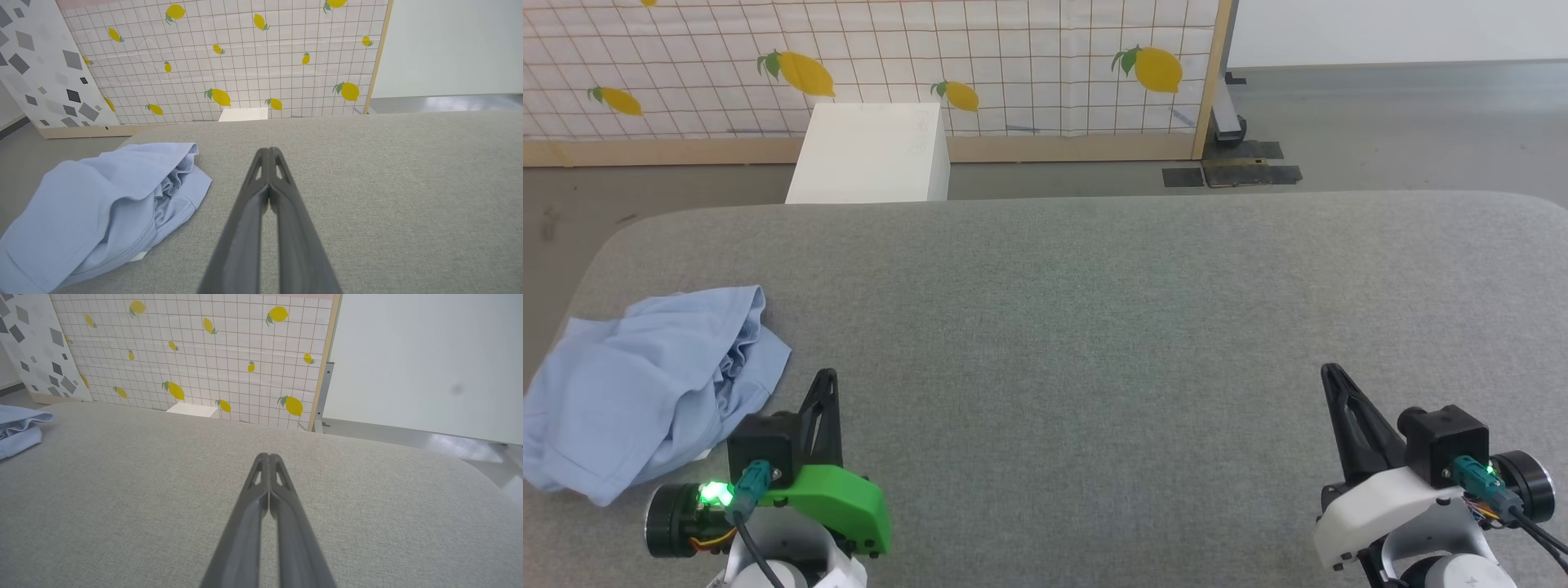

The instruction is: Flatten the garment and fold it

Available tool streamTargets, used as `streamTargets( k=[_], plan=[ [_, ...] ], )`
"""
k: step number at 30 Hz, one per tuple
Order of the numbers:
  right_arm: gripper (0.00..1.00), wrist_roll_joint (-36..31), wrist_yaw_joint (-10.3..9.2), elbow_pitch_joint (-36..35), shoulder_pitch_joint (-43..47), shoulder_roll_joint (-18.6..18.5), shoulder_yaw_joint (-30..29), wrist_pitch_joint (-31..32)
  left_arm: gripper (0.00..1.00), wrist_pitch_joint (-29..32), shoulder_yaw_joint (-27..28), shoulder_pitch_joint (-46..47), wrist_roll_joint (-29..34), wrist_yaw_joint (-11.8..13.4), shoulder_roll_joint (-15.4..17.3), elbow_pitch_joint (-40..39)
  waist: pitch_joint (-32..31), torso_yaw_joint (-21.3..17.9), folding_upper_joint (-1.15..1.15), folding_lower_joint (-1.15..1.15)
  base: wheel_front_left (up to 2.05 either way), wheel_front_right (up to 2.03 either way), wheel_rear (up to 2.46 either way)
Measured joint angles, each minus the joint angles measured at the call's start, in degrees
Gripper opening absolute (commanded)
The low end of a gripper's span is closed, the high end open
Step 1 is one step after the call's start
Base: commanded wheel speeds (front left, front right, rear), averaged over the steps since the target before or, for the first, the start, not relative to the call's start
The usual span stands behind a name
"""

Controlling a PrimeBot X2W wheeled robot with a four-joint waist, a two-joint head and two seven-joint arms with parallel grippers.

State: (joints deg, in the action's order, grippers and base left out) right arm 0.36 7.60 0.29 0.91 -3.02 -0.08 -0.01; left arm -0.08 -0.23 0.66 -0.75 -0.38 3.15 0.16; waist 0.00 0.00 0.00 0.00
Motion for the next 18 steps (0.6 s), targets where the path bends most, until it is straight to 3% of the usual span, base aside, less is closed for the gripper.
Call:
streamTargets(
  k=[18],
  plan=[
    [0.00, 0.0, 0.00, 0.0, 0.0, 0.0, 0.0, 0.0, 0.00, 0.0, 0.0, 0.0, 0.0, 0.0, 0.0, 0.0, 0.0, 0.0, 0.00, 0.00, 0.00, 0.00, 0.00]
  ],
)
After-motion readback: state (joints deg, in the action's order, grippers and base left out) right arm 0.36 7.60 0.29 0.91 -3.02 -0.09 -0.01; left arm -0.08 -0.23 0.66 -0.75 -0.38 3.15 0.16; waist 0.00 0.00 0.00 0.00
